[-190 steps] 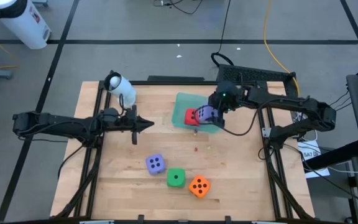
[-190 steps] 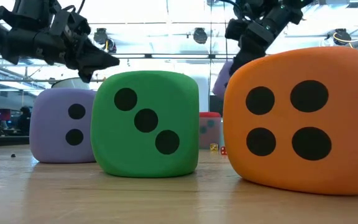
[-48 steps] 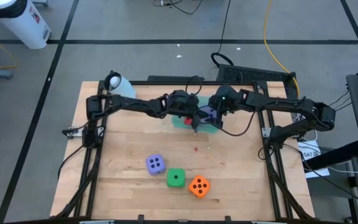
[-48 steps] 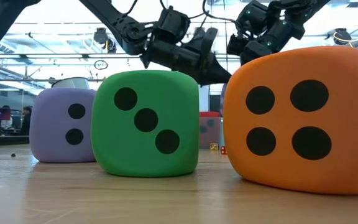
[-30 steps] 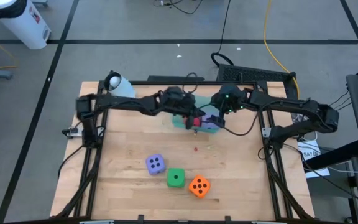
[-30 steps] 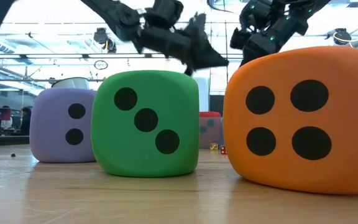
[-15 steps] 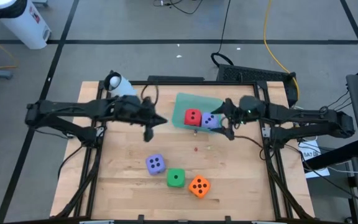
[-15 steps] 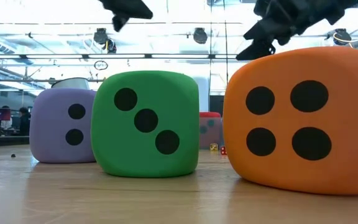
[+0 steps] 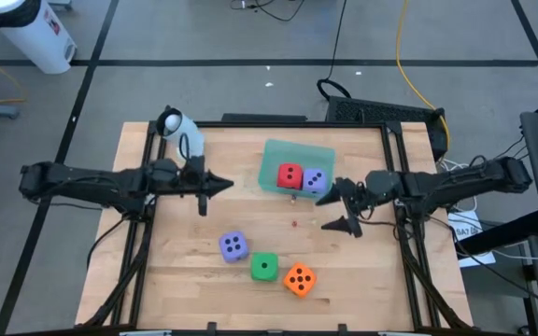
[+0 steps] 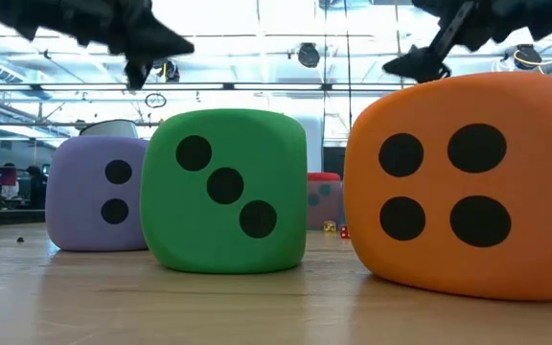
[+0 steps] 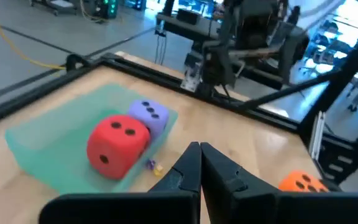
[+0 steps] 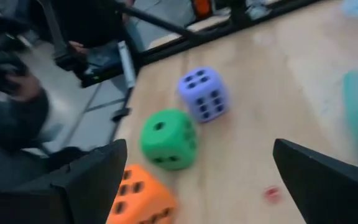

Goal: Pick & Place Dice
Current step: Put the large orange die into the blue bin

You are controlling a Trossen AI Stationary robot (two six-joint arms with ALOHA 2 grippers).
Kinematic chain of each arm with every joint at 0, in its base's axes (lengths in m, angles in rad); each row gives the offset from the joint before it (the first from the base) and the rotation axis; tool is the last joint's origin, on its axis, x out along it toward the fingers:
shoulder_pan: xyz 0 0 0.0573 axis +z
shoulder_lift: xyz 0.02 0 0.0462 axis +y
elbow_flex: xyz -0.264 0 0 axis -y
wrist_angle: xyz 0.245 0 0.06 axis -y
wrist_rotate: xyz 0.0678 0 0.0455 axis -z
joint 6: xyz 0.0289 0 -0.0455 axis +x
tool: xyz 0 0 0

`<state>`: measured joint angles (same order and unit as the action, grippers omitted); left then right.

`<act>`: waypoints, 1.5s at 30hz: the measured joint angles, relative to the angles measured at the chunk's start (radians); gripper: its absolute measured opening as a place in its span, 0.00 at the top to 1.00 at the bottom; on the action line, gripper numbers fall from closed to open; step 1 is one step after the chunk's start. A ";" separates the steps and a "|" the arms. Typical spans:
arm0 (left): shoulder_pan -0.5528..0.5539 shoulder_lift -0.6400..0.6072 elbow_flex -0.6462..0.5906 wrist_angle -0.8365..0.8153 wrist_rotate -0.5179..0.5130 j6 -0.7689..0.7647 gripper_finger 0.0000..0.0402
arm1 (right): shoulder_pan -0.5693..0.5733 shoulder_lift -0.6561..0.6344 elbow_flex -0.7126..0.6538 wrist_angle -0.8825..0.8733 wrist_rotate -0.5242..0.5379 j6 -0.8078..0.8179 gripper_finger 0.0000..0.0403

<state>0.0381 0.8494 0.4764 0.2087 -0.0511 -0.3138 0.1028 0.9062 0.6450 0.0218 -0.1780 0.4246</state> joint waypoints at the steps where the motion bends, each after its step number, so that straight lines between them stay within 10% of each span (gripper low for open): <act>1: -0.008 0.000 -0.034 0.027 -0.008 -0.001 0.98 | 0.027 0.010 0.018 -0.021 0.018 0.035 0.02; 10: -0.029 -0.018 -0.202 0.181 -0.088 0.017 0.99 | 0.229 0.227 0.240 -0.417 0.225 0.405 0.02; 20: -0.026 -0.020 -0.200 0.203 -0.025 0.042 0.94 | 0.321 0.498 0.357 -0.431 0.139 0.682 0.02; 45: -0.075 -0.020 -0.200 0.206 -0.017 0.021 0.94 | 0.342 0.782 0.456 -0.302 0.015 0.579 0.02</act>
<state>-0.0368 0.8295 0.2764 0.4149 -0.0685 -0.2932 0.4446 1.6878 1.1007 -0.2801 -0.1628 1.0040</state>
